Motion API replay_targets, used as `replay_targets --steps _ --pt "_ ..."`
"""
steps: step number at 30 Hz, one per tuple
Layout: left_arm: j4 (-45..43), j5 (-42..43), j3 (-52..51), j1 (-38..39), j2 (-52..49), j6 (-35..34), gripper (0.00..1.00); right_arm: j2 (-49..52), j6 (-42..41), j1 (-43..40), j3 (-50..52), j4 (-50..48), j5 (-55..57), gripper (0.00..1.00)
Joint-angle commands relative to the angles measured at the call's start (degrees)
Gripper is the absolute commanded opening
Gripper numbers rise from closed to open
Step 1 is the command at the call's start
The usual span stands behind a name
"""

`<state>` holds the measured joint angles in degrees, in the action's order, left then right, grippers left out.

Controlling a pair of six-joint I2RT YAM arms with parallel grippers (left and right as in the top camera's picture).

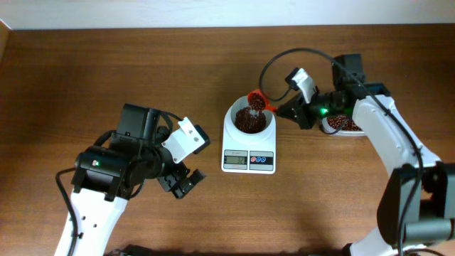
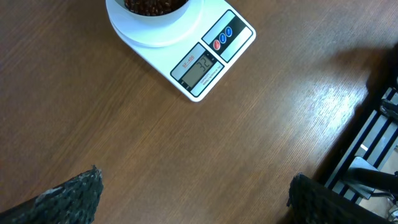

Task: Scoop and weigh 50g on scale
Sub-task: 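Tilt the scoop with the right gripper to pour beans into the bowl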

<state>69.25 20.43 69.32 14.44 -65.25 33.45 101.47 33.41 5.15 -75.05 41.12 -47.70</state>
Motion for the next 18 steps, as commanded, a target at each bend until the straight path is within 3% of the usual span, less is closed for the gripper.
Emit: replay_targets --steps 1,8,18 --pt "0.04 0.83 0.85 -0.35 0.15 0.87 0.99 -2.12 0.68 3.50 -0.17 0.09 10.58 0.04" --pt "0.04 0.83 0.85 -0.35 0.15 0.87 0.99 -2.12 -4.07 4.92 -0.15 0.68 11.65 0.04" --pt "0.04 0.81 0.85 -0.35 0.17 0.87 0.99 -2.12 -14.86 4.85 -0.15 2.80 0.44 0.04"
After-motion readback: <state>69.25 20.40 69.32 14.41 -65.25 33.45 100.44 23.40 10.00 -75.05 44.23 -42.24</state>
